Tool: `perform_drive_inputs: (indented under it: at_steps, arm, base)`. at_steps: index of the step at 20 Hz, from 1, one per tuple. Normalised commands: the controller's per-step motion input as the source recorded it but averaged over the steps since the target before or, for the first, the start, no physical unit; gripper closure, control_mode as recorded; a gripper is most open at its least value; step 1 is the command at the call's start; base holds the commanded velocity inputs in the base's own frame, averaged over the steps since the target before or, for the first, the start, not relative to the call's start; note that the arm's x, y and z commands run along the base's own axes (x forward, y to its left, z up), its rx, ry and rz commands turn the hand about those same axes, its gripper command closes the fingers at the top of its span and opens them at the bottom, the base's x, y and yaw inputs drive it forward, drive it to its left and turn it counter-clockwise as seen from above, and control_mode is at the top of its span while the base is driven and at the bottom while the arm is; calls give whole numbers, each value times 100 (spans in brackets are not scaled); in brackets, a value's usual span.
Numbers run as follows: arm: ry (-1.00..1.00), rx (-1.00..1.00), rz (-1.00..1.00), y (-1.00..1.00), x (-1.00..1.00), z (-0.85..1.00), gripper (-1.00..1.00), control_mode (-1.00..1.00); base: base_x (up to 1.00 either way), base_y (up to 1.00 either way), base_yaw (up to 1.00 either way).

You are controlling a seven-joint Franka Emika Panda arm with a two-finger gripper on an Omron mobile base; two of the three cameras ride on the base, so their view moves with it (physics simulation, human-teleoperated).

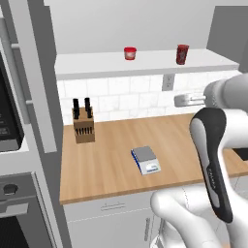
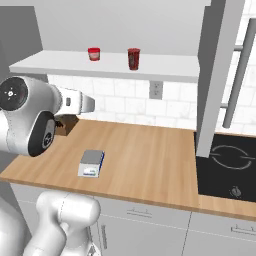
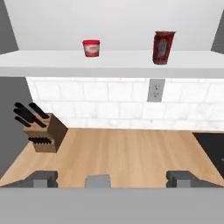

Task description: Pick the yogurt and place it on the digital scale for weighing, and close the cabinet.

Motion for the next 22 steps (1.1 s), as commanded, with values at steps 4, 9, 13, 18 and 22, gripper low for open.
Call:
perform_drive_inputs:
  at_steps: [4, 9, 13, 18, 22]
  arm:
    - [-24, 0, 0, -15, 0, 83, -100, -100]
    - [-19, 0, 0, -21, 0, 63, -100, -100]
    - [-1, 0, 0, -31, 0, 33, -100, -100]
    - [0, 0, -6, -29, 7, 9, -100, -100]
    - [0, 0, -1, -2, 21, -9, -100, -100]
  base:
    - [0, 0, 0]
    - [0, 0, 0]
    - [0, 0, 0]
    - [0, 0, 0]
    - [0, 0, 0]
